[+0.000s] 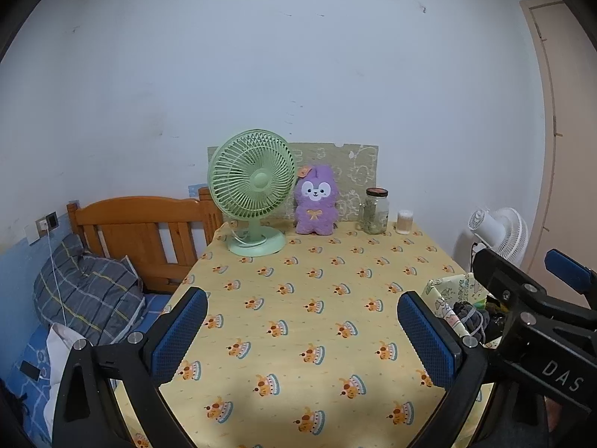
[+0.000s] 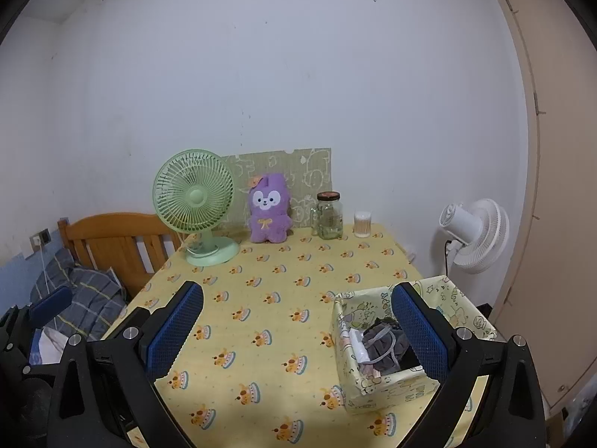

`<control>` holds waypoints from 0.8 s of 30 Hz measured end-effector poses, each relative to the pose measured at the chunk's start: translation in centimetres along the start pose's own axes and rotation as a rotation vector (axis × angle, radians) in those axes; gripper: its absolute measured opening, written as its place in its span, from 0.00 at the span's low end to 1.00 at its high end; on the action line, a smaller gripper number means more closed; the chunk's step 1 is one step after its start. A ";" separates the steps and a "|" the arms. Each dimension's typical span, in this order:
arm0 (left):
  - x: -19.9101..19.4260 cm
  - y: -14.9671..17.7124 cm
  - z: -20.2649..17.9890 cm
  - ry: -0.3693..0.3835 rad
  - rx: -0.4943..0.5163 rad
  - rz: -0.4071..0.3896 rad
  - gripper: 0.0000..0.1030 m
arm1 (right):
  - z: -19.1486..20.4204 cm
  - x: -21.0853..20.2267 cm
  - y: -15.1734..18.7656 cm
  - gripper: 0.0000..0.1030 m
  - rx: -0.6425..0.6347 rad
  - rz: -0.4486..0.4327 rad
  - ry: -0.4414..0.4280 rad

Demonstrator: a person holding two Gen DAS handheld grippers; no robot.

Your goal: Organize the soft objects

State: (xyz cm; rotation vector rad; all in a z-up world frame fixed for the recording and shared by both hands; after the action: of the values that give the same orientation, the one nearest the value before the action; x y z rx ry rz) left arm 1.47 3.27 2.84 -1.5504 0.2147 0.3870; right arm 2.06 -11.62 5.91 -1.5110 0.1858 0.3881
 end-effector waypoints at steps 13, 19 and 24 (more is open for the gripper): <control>0.0 0.4 0.4 -0.026 -0.014 0.012 1.00 | -0.1 -0.2 0.2 0.99 0.004 0.009 0.005; 0.1 0.4 0.5 -0.032 -0.017 0.015 1.00 | -0.5 -0.2 0.2 0.99 0.006 0.008 0.016; 0.1 0.4 0.6 -0.039 -0.020 0.015 1.00 | -1.1 0.1 0.2 0.99 0.012 0.010 0.031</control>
State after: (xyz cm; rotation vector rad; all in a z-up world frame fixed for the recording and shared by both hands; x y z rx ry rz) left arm 1.37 3.88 2.47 -1.5603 0.1930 0.4323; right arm 2.22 -12.67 5.63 -1.5056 0.2195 0.3713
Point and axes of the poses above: each gripper's, at about its wrist camera, not at the fingertips, and x roughly the way its jaws point, z to its left, y to its underside, the point moved 4 cm from there along x, roughly the way its jaws point, and after that the axes turned 3 degrees about -y, right-handed, at the moved point
